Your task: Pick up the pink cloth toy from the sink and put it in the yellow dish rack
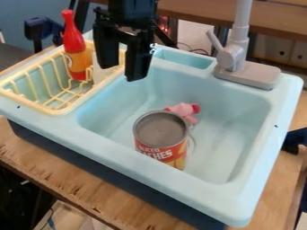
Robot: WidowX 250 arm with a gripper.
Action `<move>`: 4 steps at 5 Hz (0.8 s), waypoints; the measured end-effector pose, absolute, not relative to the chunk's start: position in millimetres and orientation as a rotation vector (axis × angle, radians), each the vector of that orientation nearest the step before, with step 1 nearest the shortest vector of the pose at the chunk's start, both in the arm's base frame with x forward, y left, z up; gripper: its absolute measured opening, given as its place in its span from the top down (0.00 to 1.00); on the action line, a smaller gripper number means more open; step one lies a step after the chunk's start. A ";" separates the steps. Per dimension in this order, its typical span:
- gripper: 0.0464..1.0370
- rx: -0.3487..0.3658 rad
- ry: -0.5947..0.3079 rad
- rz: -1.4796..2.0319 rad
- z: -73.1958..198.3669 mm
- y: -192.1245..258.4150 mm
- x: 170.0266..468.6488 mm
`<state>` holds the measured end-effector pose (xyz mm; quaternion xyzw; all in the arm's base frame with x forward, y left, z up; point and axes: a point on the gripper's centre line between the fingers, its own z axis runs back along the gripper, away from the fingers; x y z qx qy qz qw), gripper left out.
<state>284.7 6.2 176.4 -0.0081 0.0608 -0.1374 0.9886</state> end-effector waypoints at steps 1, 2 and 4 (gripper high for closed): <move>0.03 -0.020 0.149 -0.271 168.5 6.2 284.8; 0.03 -0.035 0.081 -0.252 165.0 0.0 296.9; 0.03 -0.102 -0.029 -0.288 163.3 -28.3 318.2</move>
